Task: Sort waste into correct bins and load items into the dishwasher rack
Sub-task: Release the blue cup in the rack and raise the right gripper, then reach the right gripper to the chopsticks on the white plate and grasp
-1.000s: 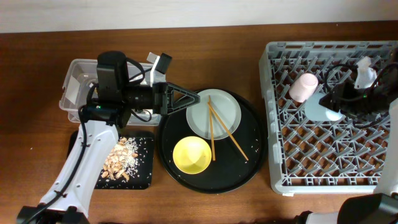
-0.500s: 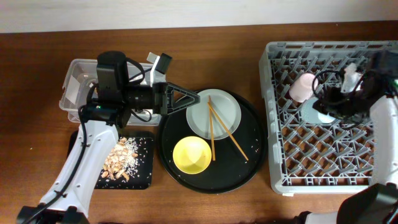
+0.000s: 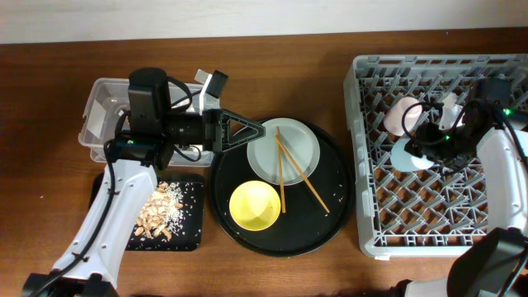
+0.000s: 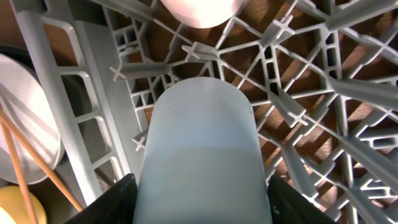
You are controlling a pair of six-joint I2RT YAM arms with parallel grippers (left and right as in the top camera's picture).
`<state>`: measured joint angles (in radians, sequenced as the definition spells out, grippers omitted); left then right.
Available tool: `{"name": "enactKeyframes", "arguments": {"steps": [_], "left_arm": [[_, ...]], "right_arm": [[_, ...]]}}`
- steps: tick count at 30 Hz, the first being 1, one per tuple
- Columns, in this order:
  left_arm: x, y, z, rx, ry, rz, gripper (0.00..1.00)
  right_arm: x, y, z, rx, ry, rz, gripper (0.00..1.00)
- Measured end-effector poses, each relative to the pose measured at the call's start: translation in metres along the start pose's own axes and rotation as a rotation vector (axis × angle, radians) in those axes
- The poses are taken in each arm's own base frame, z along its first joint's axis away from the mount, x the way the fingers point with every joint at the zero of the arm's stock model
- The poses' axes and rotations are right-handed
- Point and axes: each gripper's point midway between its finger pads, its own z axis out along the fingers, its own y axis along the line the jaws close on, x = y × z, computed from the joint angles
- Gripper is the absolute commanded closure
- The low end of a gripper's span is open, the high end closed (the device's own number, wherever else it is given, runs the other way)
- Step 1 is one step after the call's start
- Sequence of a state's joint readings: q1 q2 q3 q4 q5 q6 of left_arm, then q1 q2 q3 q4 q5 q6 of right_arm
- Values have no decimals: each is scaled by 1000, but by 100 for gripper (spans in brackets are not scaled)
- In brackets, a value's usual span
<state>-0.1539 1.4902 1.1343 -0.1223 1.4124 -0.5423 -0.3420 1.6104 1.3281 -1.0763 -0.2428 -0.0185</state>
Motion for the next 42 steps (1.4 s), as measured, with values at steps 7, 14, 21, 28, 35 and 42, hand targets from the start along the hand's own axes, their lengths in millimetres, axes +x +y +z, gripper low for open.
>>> {"name": "enactKeyframes", "arguments": {"steps": [7,14,21,28,35,42], "left_arm": [[0,0,0,0,0,0,1],[0,0,0,0,0,0,1],[0,0,0,0,0,0,1],[0,0,0,0,0,0,1],[0,0,0,0,0,0,1],[0,0,0,-3,-2,0,1]], "right_arm": [[0,-1,0,3,1,20,34],[0,-1,0,3,1,21,34],[1,4,0,-22,3,38,34],[33,90,-11,-410,106,-175,34],[69,172,-14,-594,167,-466,35],[80,214,12,-458,125,-680,35]]}}
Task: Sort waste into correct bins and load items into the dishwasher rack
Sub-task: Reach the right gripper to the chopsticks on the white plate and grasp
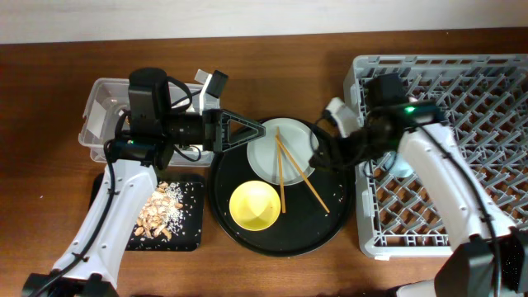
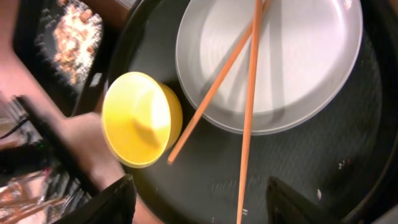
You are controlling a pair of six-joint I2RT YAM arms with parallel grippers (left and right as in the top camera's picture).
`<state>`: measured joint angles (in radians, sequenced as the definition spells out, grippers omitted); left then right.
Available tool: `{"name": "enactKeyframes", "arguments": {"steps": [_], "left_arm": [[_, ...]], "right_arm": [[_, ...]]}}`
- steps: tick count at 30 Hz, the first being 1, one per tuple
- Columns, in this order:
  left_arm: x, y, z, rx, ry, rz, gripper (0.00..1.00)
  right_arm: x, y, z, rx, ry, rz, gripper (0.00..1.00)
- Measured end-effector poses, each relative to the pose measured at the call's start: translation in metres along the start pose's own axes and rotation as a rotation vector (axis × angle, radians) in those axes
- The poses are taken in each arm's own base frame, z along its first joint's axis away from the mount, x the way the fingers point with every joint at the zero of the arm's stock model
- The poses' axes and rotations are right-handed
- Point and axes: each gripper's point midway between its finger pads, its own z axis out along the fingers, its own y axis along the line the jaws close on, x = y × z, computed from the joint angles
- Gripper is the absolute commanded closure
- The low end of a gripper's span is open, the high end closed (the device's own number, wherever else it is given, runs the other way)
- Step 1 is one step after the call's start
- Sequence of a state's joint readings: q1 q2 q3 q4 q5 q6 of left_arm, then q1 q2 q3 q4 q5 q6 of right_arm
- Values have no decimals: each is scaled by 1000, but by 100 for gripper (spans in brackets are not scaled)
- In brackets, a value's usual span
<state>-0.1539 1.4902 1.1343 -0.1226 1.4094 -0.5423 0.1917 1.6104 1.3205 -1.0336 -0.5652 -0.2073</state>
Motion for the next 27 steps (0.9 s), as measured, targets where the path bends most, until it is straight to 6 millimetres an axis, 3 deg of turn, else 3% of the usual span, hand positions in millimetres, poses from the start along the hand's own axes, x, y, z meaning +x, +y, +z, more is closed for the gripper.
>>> {"name": "enactKeyframes", "arguments": {"steps": [8,13,18,27], "left_arm": [[0,0,0,-1,0,1,1],[0,0,0,-1,0,0,1],[0,0,0,0,0,0,1],[0,0,0,0,0,0,1]], "right_arm": [[-7,3,37,172,-2,-68,35],[-2,-11,53,252,-14,-85,40],[3,-23,70,271,-50,-95,45],[1,-28,86,249,-126,-117,57]]}}
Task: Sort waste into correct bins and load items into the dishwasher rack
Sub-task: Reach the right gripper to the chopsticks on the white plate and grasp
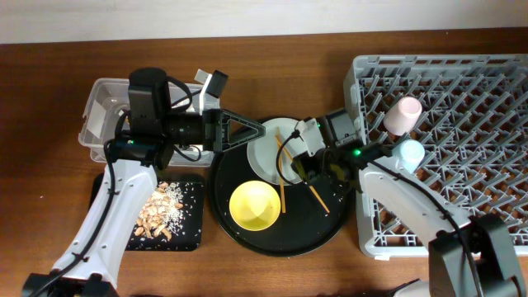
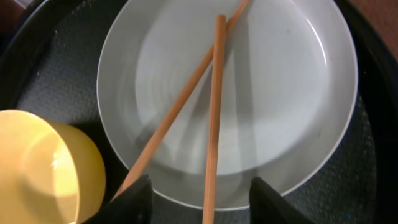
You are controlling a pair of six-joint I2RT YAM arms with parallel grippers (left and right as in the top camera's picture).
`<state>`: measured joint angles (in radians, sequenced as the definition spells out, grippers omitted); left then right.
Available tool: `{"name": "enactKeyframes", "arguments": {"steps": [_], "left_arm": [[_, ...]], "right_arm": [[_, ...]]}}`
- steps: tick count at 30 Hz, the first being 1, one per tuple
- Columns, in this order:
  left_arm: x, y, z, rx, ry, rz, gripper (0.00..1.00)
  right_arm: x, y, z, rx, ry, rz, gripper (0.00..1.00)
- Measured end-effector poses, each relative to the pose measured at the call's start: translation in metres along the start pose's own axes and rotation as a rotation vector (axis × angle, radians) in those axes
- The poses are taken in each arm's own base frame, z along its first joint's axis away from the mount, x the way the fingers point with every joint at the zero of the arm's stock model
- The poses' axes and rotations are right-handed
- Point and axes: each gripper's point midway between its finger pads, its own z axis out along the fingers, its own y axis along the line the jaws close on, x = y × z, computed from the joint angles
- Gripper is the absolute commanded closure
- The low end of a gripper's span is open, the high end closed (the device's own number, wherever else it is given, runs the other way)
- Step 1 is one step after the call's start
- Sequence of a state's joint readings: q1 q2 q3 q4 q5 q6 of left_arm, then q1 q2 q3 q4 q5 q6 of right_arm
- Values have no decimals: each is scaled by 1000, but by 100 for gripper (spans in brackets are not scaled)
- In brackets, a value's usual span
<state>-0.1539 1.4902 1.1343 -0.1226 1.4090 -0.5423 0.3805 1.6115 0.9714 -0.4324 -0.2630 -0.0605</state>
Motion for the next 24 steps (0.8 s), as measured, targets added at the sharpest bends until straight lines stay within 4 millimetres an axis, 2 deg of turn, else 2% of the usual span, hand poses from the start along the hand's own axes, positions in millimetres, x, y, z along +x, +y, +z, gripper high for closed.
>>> {"name": "enactKeyframes", "arguments": {"steps": [4,13,16,24], "left_arm": [[0,0,0,0,0,0,1],[0,0,0,0,0,0,1],[0,0,0,0,0,0,1],[0,0,0,0,0,0,1]], "right_arm": [[5,0,4,-2,7,2,63],[16,-6,27,-7,52,14,65],[17,-6,28,-8,57,17,71],[19,-5,29,-11,63,18,71]]}}
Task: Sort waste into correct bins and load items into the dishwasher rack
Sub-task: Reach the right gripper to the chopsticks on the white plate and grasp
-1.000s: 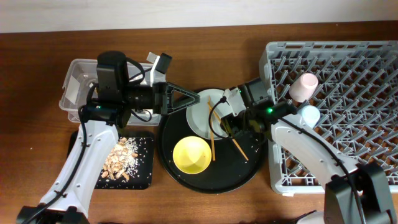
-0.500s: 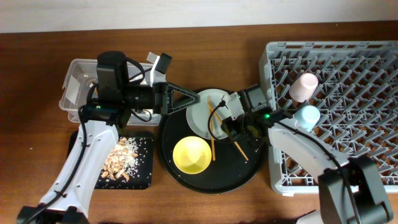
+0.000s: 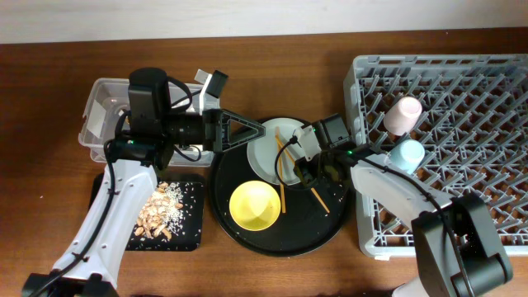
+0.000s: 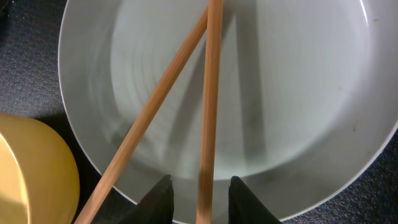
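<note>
Two wooden chopsticks (image 4: pixel 208 93) lie crossed on a white plate (image 4: pixel 298 93) on the round black tray (image 3: pixel 330 223). My right gripper (image 4: pixel 200 202) is low over the plate's near rim, open, one finger either side of the straighter chopstick with small gaps left. A yellow bowl (image 3: pixel 254 206) stands on the tray beside the plate. In the grey dishwasher rack (image 3: pixel 429 198) stand a pink cup (image 3: pixel 403 114) and a light blue cup (image 3: pixel 406 153). My left gripper (image 3: pixel 252 129) hovers at the plate's left edge, seen side-on, nothing visible in it.
A clear plastic bin (image 3: pixel 103 111) stands at the back left. In front of it lies a square black tray (image 3: pixel 186 231) with food scraps. The rack fills the table's right side, with bare wood between it and the round tray.
My right gripper has come lower and closer over the plate, and its fingers have narrowed around one chopstick. The left arm, bowl and cups have not moved.
First my right gripper was in the rack, shut on the light blue cup. Then it was over the round tray with the cup left in the rack. Then it hung open above the chopsticks, and now it straddles one of them.
</note>
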You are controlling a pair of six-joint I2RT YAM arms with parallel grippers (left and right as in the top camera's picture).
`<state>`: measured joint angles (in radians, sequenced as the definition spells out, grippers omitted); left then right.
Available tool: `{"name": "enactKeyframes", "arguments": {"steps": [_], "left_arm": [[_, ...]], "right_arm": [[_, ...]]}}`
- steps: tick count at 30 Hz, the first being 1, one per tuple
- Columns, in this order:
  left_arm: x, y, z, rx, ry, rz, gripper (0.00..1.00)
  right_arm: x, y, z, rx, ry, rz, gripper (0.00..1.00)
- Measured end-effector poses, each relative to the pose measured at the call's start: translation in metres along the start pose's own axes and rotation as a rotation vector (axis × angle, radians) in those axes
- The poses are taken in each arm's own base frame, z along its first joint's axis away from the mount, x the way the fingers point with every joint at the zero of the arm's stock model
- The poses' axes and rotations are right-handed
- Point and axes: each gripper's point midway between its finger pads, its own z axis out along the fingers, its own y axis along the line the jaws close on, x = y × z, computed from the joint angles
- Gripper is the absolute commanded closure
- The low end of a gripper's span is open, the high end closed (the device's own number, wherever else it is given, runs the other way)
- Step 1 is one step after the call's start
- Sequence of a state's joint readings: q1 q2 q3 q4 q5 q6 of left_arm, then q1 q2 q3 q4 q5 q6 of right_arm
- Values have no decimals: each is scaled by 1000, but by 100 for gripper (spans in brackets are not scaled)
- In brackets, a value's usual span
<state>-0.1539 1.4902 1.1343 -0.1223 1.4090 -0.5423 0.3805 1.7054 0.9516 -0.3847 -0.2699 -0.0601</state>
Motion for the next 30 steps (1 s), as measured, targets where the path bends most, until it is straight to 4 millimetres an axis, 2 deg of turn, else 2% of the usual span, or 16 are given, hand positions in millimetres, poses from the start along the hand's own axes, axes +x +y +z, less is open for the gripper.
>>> {"name": "enactKeyframes", "arguments": {"steps": [6,13,16,22,26,30], "left_arm": [[0,0,0,0,0,0,1],[0,0,0,0,0,0,1],[0,0,0,0,0,0,1],[0,0,0,0,0,0,1],[0,0,0,0,0,0,1],[0,0,0,0,0,0,1]], "right_arm": [[0,0,1,-1,2,1,71],[6,-4,17,-2,24,7,71],[4,-4,17,-2,18,5,76],[4,-3,17,-9,18,5,76],[4,2,16,-35,21,5,96],[-7,6,7,-46,10,5,96]]}}
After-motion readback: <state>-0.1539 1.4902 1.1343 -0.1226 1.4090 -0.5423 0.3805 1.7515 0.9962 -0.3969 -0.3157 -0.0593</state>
